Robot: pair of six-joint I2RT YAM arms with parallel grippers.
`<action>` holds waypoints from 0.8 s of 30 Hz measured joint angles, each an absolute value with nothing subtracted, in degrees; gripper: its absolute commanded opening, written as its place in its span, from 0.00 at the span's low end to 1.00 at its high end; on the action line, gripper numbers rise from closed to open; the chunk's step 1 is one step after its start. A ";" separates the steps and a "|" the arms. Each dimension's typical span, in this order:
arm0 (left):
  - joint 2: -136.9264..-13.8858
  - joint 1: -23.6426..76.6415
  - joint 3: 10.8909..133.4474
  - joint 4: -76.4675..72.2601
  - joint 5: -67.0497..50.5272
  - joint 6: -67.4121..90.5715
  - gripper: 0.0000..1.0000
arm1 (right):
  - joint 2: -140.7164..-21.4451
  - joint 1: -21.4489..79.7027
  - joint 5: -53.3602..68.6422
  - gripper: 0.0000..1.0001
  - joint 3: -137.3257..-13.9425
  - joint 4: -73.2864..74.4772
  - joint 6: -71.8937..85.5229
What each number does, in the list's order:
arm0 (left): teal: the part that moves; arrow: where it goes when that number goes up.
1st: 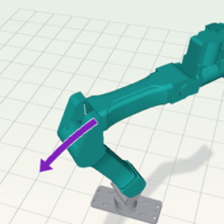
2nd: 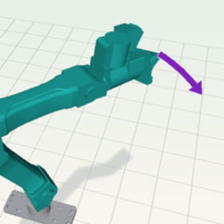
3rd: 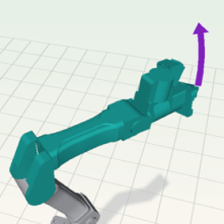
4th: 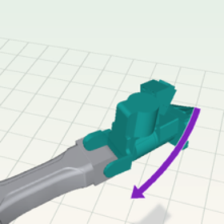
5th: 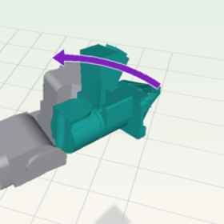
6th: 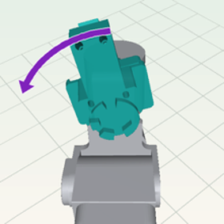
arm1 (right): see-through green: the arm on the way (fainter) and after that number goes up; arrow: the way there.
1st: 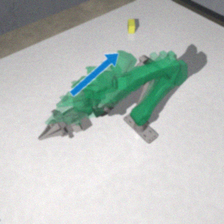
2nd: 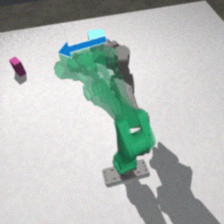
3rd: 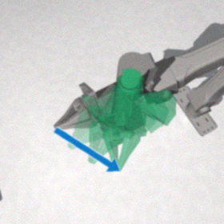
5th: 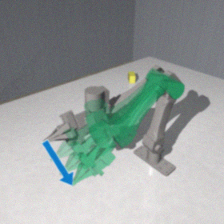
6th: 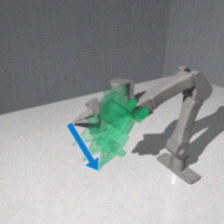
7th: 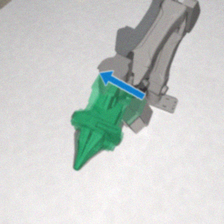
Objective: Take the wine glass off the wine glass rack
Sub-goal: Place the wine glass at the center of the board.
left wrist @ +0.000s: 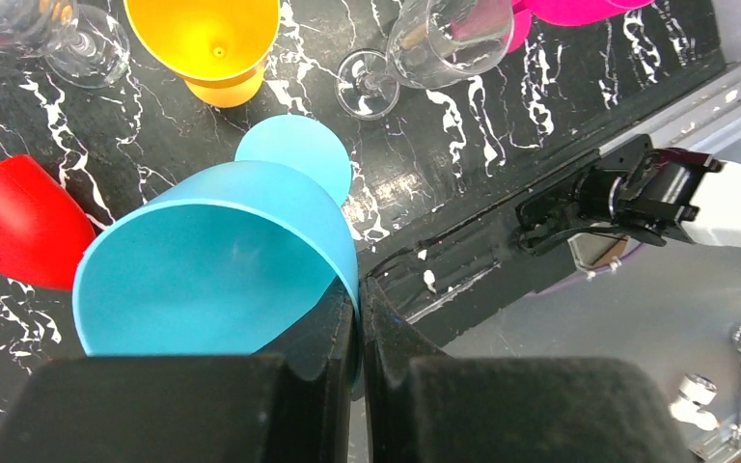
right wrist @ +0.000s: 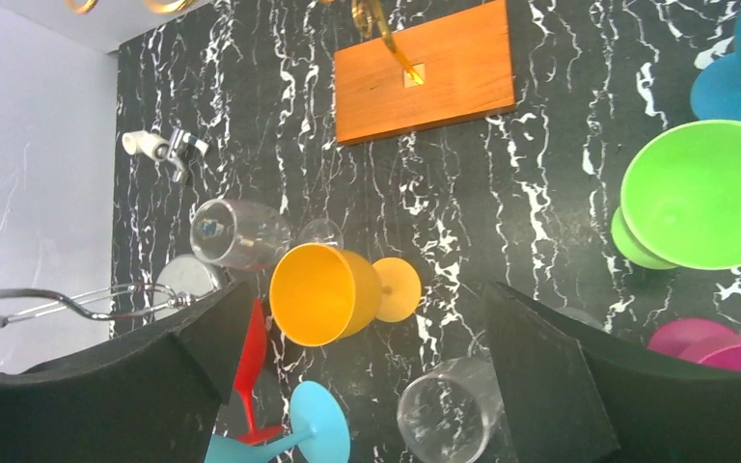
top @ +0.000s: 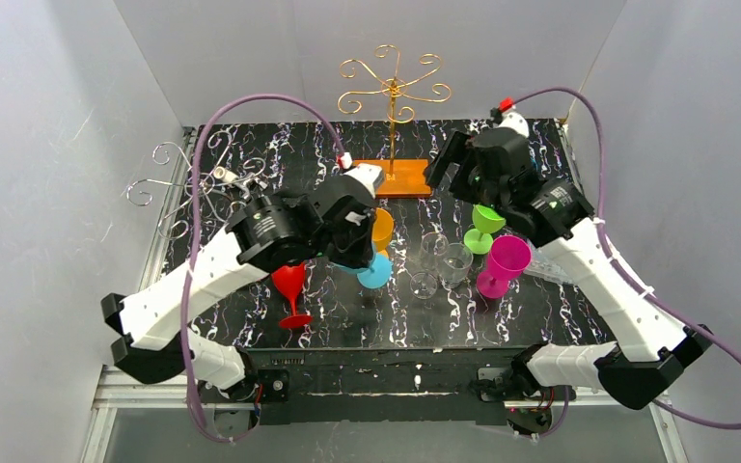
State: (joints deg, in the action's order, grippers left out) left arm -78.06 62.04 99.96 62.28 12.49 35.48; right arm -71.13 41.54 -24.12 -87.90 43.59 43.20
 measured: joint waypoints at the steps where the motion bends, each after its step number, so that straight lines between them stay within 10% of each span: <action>1: -79.18 62.37 100.79 62.52 13.04 35.48 0.00 | -71.22 39.22 -22.24 0.98 -87.90 43.57 42.68; 24: -95.37 67.24 88.73 52.25 15.62 39.70 0.00 | -67.11 26.20 -6.20 0.98 -83.26 42.28 38.98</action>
